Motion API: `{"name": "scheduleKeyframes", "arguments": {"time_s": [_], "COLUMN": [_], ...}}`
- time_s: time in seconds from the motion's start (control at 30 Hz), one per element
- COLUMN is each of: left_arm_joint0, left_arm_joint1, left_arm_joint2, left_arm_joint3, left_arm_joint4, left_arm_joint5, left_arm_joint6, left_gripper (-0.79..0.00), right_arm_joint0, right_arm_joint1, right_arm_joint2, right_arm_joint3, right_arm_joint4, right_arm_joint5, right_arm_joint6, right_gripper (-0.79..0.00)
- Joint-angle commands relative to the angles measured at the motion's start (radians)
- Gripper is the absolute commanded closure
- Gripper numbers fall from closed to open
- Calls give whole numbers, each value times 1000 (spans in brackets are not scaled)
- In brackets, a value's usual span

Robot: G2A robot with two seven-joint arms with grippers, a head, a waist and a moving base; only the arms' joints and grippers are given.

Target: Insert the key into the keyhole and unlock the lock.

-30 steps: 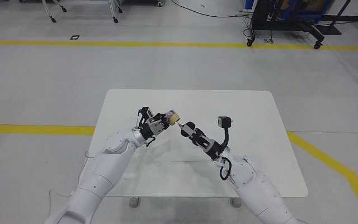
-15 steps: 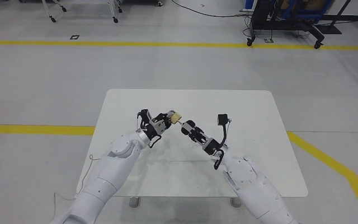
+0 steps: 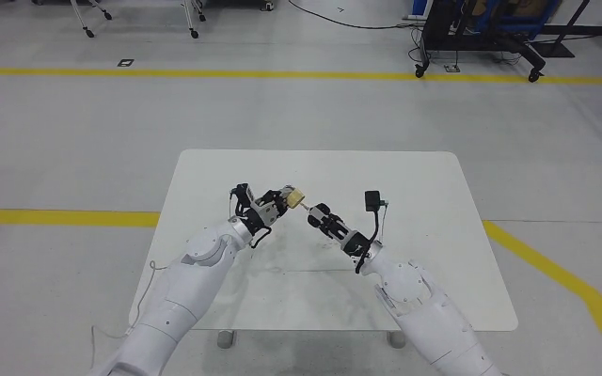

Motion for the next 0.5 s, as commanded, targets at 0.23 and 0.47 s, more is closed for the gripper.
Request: {"name": "scheduleKeyframes", "arguments": {"time_s": [0.23, 0.47], "left_arm_joint0": [4, 11], "left_arm_joint1": [-5, -8], "left_arm_joint2": [-3, -16], "left_arm_joint3": [-7, -11], "left_arm_joint4": [34, 42], "left_arm_joint5": [-3, -11], "left_arm_joint6": [0, 12], "left_gripper": [0, 0], "right_arm_joint0": [1, -9], "right_arm_joint1": [-2, -4], "right_arm_joint2": [-3, -8], "right_arm_joint3": [-4, -22], "right_arm_joint4": [-52, -106], "right_arm_joint5": [15, 36], "right_arm_joint6": [-13, -56], "right_gripper": [0, 0]}}
